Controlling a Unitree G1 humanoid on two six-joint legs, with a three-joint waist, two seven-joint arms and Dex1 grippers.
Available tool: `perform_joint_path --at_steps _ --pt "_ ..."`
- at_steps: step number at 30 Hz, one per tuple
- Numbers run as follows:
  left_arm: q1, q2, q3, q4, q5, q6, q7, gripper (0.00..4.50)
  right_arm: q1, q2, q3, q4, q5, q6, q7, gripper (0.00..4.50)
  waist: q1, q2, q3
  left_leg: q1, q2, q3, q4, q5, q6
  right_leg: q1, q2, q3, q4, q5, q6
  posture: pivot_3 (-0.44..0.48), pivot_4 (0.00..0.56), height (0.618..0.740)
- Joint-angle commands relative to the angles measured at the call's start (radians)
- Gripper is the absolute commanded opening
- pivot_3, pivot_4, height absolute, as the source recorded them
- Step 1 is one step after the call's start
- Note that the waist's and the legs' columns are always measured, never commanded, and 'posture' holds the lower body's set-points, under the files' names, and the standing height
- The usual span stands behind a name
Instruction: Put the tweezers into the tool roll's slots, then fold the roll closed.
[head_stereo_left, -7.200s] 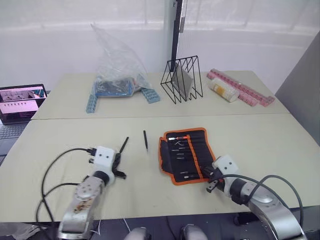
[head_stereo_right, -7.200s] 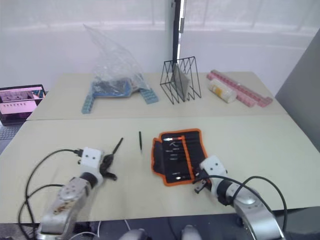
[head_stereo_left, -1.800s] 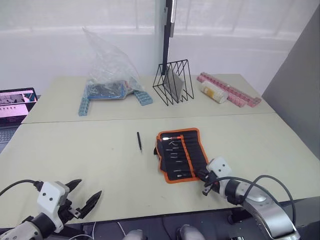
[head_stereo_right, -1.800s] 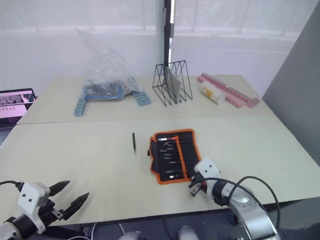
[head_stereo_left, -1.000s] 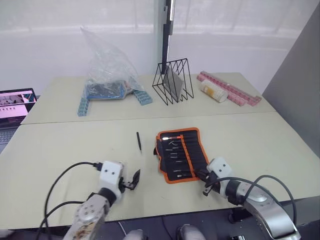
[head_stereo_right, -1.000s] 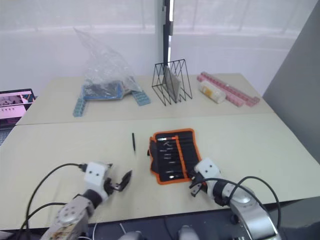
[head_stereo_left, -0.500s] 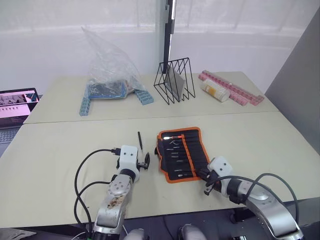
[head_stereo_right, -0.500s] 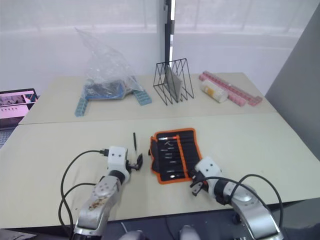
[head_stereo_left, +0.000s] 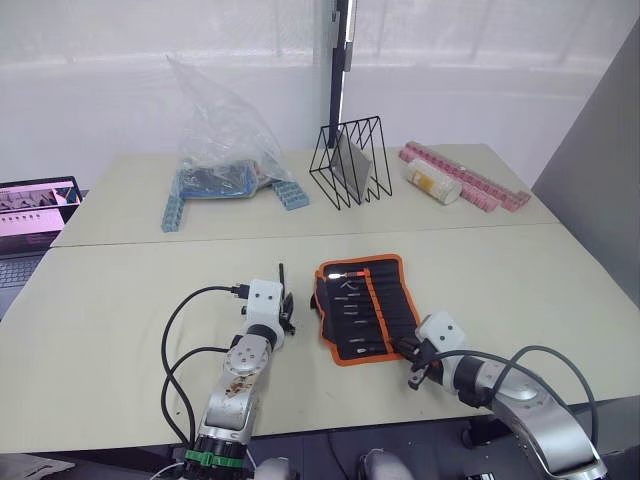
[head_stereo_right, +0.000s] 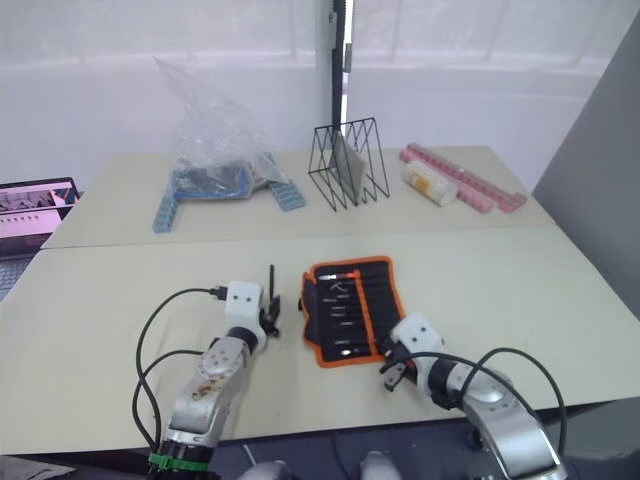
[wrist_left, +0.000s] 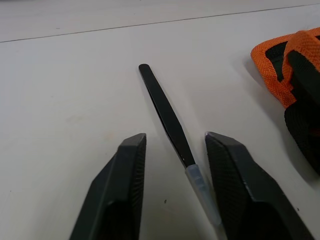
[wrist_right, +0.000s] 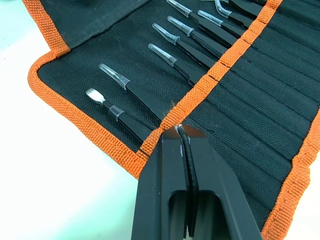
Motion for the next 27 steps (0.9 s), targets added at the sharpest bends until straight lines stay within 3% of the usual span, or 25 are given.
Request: perform_joint_path --at_steps 1,2,13,20,27 --pt "0.008 0.009 -0.003 0.026 0.001 0.018 -0.012 0.37 0.019 0.009 0.029 0.029 -0.013 0.041 -0.017 0.00 0.000 0.000 0.000 0.000 0.000 0.000 0.000 0.000 0.000 0.000 0.000 0.000 0.000 0.000 0.000 0.000 0.150 0.724" --pt "0.008 0.012 0.001 0.027 0.001 0.020 -0.013 0.06 0.019 0.010 0.030 0.028 -0.013 0.042 -0.018 0.00 0.000 0.000 0.000 0.000 0.000 0.000 0.000 0.000 0.000 0.000 0.000 0.000 0.000 0.000 0.000 0.000 0.150 0.724" --pt "0.016 0.058 0.040 0.003 -0.003 0.031 -0.034 0.06 0.019 0.016 0.037 0.026 -0.012 0.043 -0.028 0.00 -0.002 0.001 0.000 0.000 0.000 0.000 0.000 0.000 0.000 0.000 0.000 0.000 0.000 0.000 0.000 0.000 0.150 0.724" --pt "0.073 0.266 0.075 -0.095 -0.037 0.015 -0.211 0.06 0.020 0.016 0.039 0.028 -0.014 0.040 -0.032 0.00 -0.024 0.001 0.001 0.000 0.001 0.000 -0.004 0.000 0.000 -0.004 0.002 0.000 0.000 0.000 -0.001 0.000 0.150 0.724" --pt "0.180 0.505 0.178 -0.221 -0.171 0.008 -0.474 0.06 0.024 0.021 0.045 0.030 -0.018 0.035 -0.036 0.00 -0.026 0.002 0.002 -0.004 0.001 0.000 -0.006 0.000 -0.001 -0.010 0.001 0.001 0.000 0.003 -0.008 0.000 0.150 0.724"
